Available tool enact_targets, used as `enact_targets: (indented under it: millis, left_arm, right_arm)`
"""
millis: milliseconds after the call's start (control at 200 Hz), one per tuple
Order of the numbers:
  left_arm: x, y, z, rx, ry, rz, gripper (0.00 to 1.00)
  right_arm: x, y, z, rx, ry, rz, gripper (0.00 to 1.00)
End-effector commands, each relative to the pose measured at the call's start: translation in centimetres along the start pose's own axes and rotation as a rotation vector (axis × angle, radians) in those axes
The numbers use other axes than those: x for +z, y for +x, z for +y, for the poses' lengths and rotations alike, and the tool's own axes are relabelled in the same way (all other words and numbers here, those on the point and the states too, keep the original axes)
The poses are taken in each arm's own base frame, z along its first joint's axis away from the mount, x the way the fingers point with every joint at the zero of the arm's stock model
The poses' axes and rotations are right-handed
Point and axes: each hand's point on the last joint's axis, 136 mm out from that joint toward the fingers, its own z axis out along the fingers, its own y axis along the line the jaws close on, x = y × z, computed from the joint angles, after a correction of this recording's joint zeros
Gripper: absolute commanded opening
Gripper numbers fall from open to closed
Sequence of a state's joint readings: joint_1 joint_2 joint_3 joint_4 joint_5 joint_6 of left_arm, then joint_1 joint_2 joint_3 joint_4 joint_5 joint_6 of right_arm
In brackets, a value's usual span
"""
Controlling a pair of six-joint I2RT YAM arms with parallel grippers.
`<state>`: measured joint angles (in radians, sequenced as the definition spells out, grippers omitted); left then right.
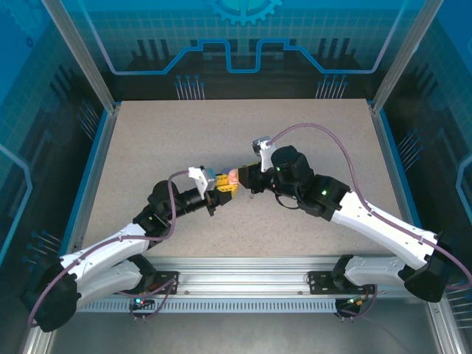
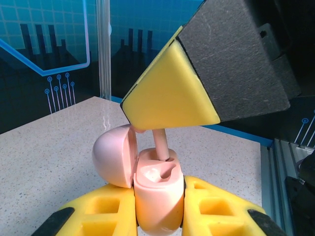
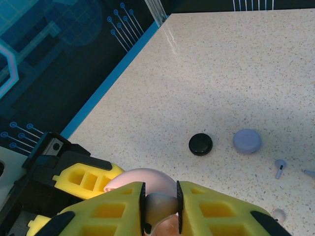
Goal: Insert wireless bluetooth earbuds into charging case
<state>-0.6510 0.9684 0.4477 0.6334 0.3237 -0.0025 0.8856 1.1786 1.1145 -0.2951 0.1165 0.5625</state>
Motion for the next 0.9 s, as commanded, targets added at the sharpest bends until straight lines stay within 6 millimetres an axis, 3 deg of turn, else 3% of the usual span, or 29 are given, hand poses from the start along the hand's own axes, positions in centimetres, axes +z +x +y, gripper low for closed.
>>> enact_targets:
  millis: [0, 895]
  left_arm:
    - [-0.1, -2.8, -0.3, 0.022, 0.002, -0.085, 0.05]
    - [-0.2, -3.0, -0.1, 0.02, -0.014, -0.091, 0.05]
  right_arm:
    - [0.5, 1.2, 1.3, 0.012, -0.054, 0.033, 0.24]
    - [1.1, 2.7, 0.9, -0.005, -0.046, 0.081, 0.25]
